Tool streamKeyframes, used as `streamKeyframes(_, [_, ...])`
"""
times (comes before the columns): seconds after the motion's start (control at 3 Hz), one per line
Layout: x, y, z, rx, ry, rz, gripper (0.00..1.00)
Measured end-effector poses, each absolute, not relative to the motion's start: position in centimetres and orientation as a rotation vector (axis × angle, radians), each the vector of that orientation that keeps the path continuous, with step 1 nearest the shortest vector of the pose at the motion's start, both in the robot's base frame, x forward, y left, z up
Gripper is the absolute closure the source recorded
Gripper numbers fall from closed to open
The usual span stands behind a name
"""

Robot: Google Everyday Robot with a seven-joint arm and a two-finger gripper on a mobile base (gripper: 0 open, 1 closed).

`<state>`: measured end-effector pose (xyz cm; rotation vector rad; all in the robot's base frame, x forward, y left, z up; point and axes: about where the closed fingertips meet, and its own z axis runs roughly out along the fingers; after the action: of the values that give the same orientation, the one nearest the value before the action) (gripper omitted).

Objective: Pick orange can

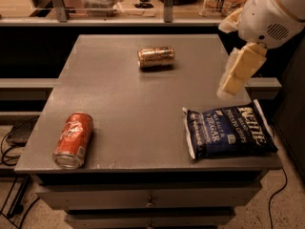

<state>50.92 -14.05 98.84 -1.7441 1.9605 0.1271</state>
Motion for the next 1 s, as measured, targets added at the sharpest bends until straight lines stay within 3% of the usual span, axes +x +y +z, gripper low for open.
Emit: streamKeyframes(1.0, [58.1,-6.0,98.0,-1.787,1.683,0.317,0.00])
